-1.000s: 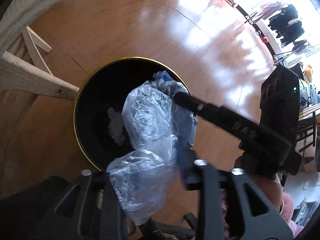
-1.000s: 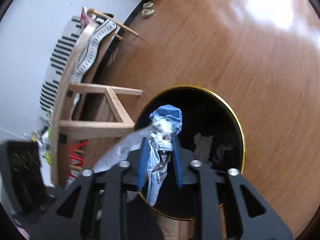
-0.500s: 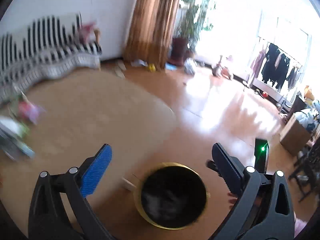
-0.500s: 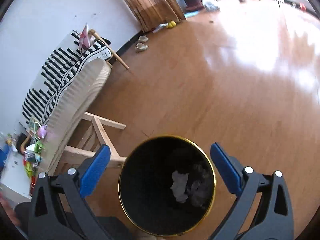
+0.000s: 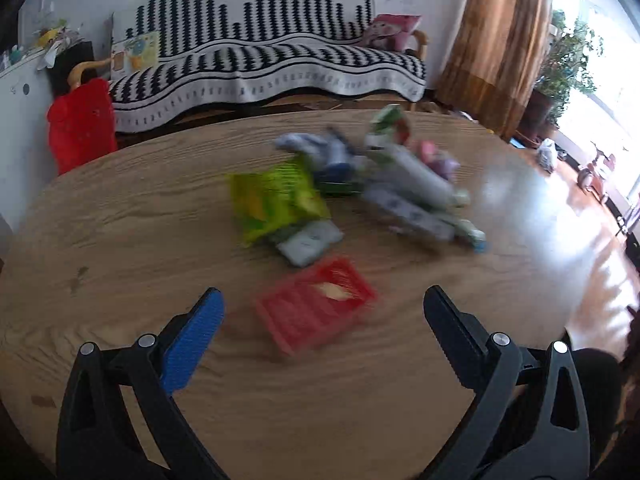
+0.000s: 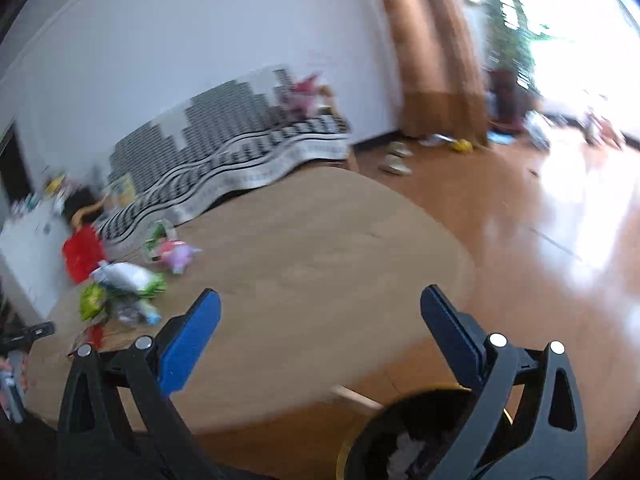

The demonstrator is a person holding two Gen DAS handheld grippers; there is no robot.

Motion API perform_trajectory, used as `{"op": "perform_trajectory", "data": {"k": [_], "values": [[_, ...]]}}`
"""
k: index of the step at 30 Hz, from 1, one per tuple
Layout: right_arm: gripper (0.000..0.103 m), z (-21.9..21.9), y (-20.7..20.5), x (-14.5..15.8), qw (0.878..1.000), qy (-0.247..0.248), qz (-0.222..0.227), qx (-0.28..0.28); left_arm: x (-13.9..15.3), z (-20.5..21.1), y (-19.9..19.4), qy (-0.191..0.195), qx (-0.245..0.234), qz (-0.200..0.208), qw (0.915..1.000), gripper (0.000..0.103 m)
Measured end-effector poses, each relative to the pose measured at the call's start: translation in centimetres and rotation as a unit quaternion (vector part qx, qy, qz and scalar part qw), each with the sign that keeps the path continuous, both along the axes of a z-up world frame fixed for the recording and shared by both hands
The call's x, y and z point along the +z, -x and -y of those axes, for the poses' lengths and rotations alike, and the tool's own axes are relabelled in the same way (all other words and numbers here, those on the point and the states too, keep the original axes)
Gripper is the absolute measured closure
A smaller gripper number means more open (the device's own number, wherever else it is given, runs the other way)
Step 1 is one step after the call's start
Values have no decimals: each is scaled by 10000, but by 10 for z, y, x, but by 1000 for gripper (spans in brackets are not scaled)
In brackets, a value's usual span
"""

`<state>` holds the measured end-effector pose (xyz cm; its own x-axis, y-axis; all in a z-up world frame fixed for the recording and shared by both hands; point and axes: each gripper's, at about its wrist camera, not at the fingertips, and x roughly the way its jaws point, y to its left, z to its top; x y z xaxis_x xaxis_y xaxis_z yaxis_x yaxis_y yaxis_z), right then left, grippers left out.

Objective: Collect trash
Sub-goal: 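Return both tools to the trash pile on the table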

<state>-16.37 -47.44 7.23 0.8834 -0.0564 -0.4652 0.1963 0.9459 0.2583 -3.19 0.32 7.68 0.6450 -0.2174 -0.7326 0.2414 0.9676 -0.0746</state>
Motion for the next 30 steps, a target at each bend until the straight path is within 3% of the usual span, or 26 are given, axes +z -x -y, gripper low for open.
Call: {"op": "perform_trajectory", "data": {"k": [5,8,11,14,17,23,25,26,27,28,30], "values": [[6,-86,-70,32,9939,469,-6,996,-19,-21,-62,441,370,-184,9982,6],[6,-150,-118,39,9754,1495,-255,1599,-32,-18,-84,699,519,-359,9956,6],[6,-187,-156,36,9692,1191,-550,2082,-43,-7,-98,1060,509,-584,9913,6],[6,-233,-190,26,9547,1596,-726,2404,-45,-4,-109,813,621,-463,9937,6],[6,-261,-214,10,9438,1925,-856,2545,-48,-5,-123,822,584,-509,9936,6],[7,-275,-256,-28,9386,1664,-1463,2645,-55,-10,-136,637,653,-532,9944,6],[15,-276,-264,-39,9366,1760,-1548,2604,-58,-10,-139,807,626,-601,9930,19],[24,-274,-269,-44,9374,1748,-1590,2558,-59,-9,-141,948,533,-664,9918,38],[42,-271,-273,-47,9391,1587,-1641,2571,-59,-6,-141,936,487,-690,9920,50],[53,-267,-275,-49,9410,1344,-1672,2619,-58,-3,-139,808,470,-625,9937,52],[60,-262,-277,-49,9437,1148,-1633,2636,-56,0,-137,710,428,-547,9951,54]]}}
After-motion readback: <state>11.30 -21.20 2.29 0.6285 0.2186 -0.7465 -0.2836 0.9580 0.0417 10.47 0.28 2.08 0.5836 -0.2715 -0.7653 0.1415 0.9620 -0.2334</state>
